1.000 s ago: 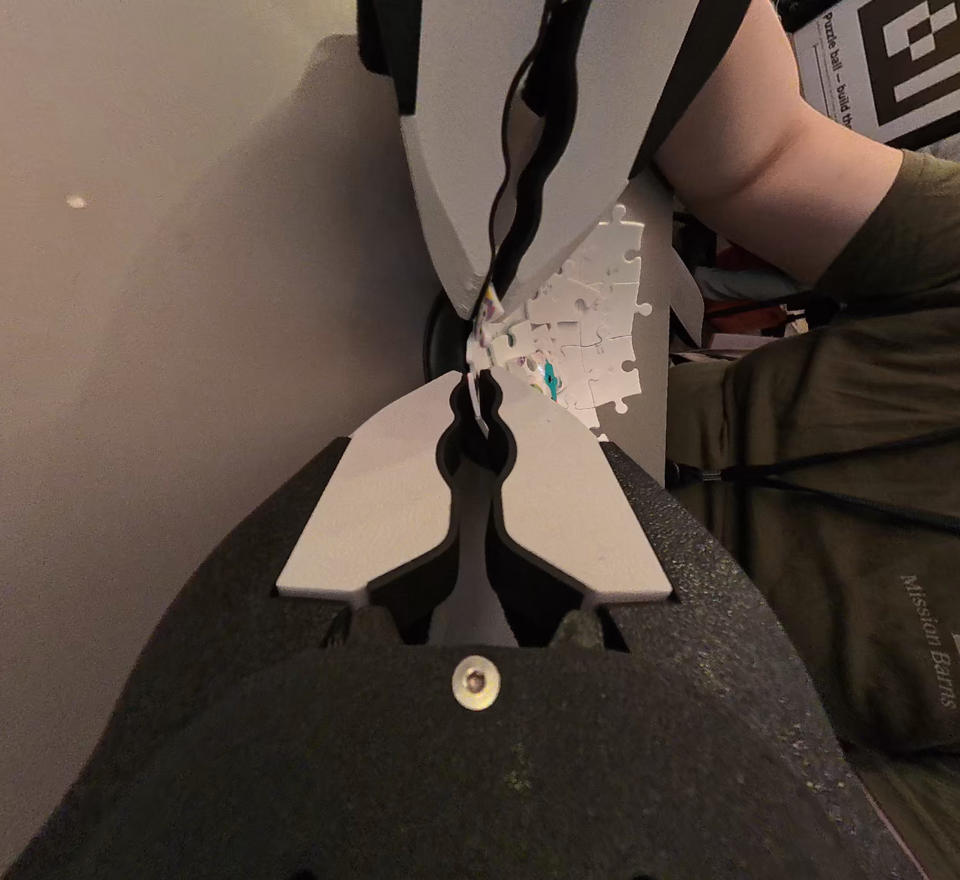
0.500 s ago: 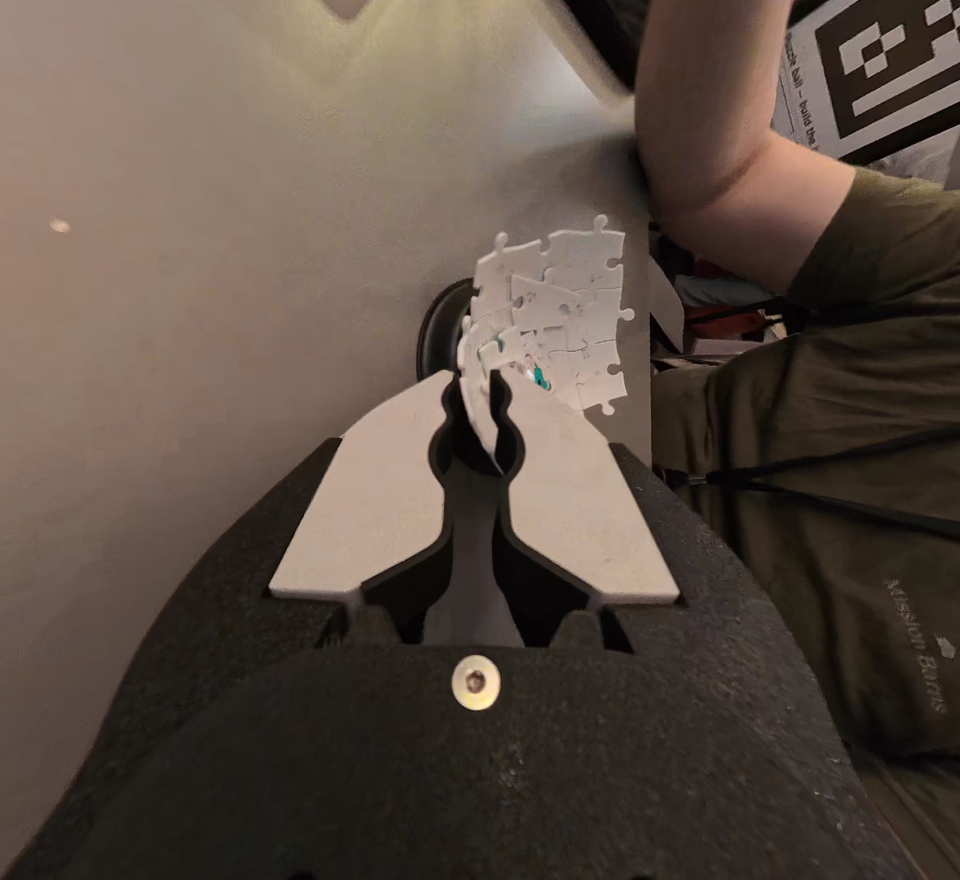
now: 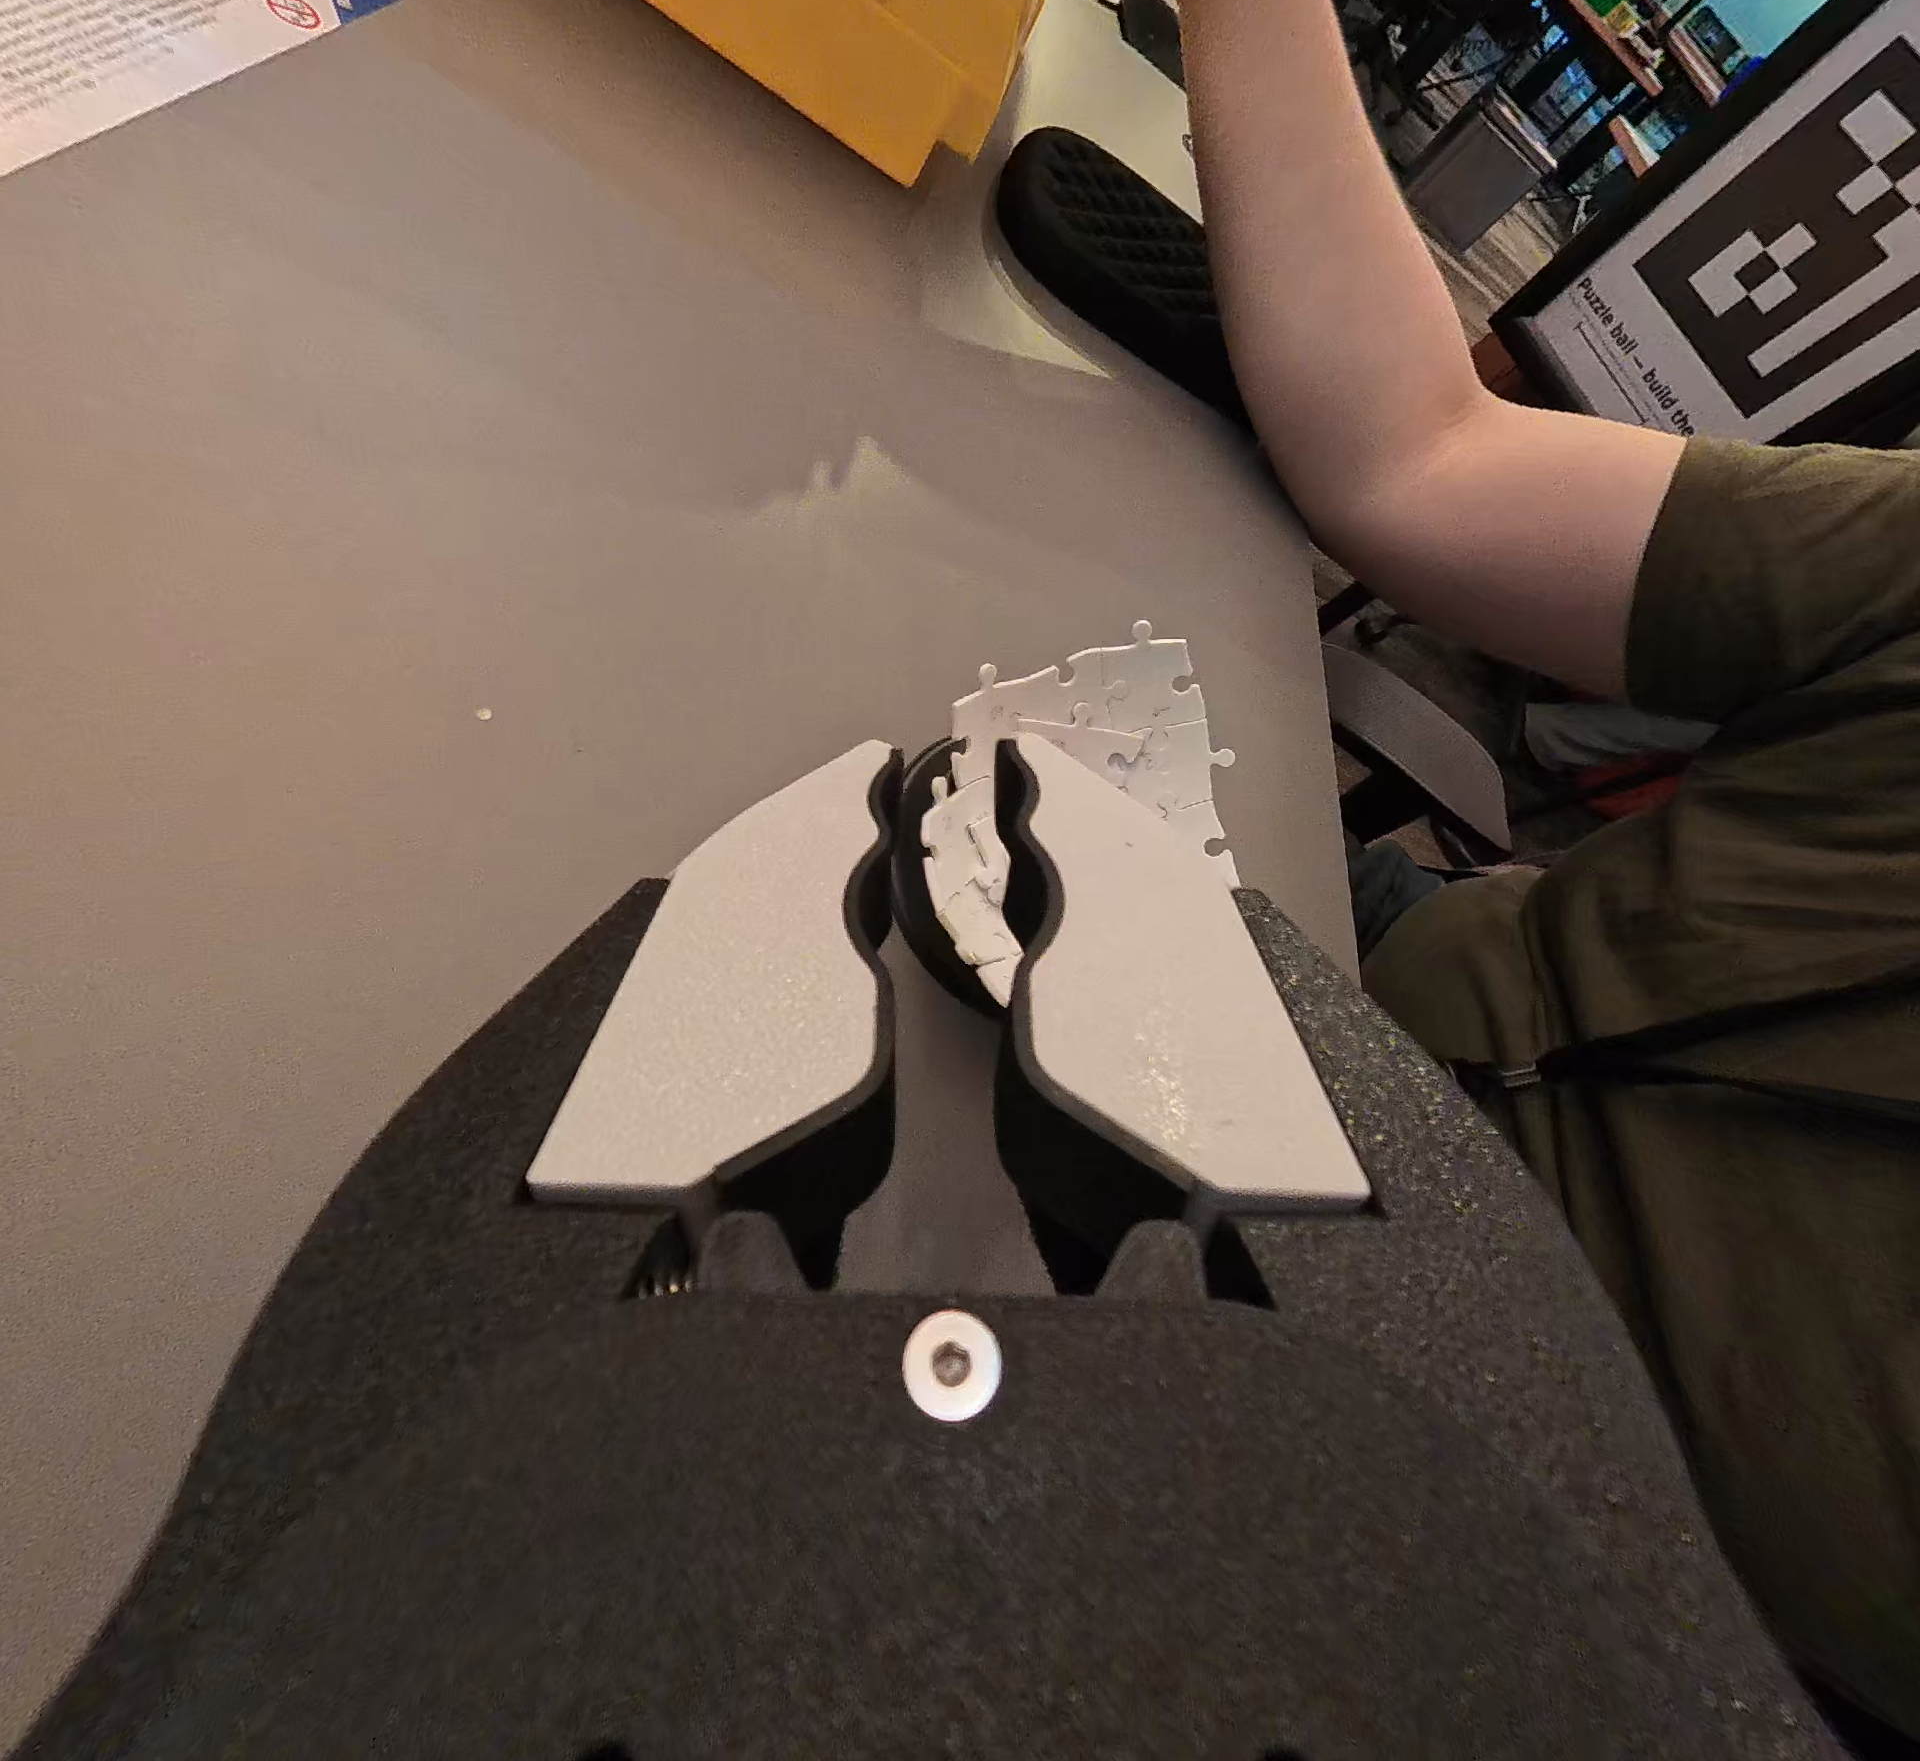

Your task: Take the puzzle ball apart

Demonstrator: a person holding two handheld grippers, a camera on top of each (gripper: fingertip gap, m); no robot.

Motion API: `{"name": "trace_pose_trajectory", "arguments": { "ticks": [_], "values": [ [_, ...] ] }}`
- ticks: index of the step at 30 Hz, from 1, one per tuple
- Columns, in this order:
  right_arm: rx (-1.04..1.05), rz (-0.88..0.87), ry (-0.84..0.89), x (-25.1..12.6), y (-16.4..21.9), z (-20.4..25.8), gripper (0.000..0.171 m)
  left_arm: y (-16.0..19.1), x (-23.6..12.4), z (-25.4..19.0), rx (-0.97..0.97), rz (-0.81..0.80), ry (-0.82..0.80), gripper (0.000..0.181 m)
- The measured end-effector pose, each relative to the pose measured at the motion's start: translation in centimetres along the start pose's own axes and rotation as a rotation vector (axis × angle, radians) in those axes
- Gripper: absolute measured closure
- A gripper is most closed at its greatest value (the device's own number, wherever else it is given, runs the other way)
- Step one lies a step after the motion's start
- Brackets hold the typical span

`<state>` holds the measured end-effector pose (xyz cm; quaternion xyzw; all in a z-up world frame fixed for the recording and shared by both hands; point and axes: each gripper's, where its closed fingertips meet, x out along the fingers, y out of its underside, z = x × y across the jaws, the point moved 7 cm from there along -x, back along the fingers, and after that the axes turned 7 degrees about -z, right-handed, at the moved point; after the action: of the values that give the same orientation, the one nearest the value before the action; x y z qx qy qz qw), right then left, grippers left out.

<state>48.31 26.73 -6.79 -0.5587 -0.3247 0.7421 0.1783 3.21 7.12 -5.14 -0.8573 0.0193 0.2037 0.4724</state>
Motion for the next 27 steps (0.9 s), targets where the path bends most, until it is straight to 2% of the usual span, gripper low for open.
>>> {"name": "trace_pose_trajectory", "arguments": {
  "ticks": [3,6,8,10,13,16,18,22,27],
  "values": [
    [-0.052,-0.199,0.014,-3.1,-1.5,1.2,0.149,0.0,0.0,-0.1,0.014,0.007,-0.007,0.164],
    [-0.174,-0.456,-0.062,-7.5,-2.8,5.5,0.143,0.2,0.4,-0.4,0.029,0.021,-0.005,0.161],
    [-0.267,-0.609,-0.238,-9.4,-3.3,10.1,0.141,0.5,0.7,-0.2,0.032,0.041,-0.015,0.160],
    [-0.359,-0.639,-0.537,-10.2,-2.9,15.8,0.141,0.9,1.1,0.1,0.025,0.071,-0.025,0.159],
    [-0.483,-0.418,-0.918,-9.0,-0.2,23.5,0.144,1.4,1.6,0.5,0.014,0.102,-0.037,0.159],
    [-0.611,-0.099,-1.038,-5.8,3.8,28.3,0.146,1.9,1.9,0.5,0.000,0.143,-0.028,0.158],
    [-0.646,0.099,-1.059,-3.8,6.2,30.0,0.146,2.2,2.2,0.5,0.001,0.164,-0.029,0.158],
    [-0.601,0.323,-1.050,-1.1,9.0,31.4,0.148,2.9,2.7,0.7,-0.023,0.218,-0.021,0.157],
    [-0.617,0.441,-1.025,0.3,11.0,32.5,0.150,3.6,3.0,0.9,-0.060,0.264,-0.011,0.157]
  ]
}}
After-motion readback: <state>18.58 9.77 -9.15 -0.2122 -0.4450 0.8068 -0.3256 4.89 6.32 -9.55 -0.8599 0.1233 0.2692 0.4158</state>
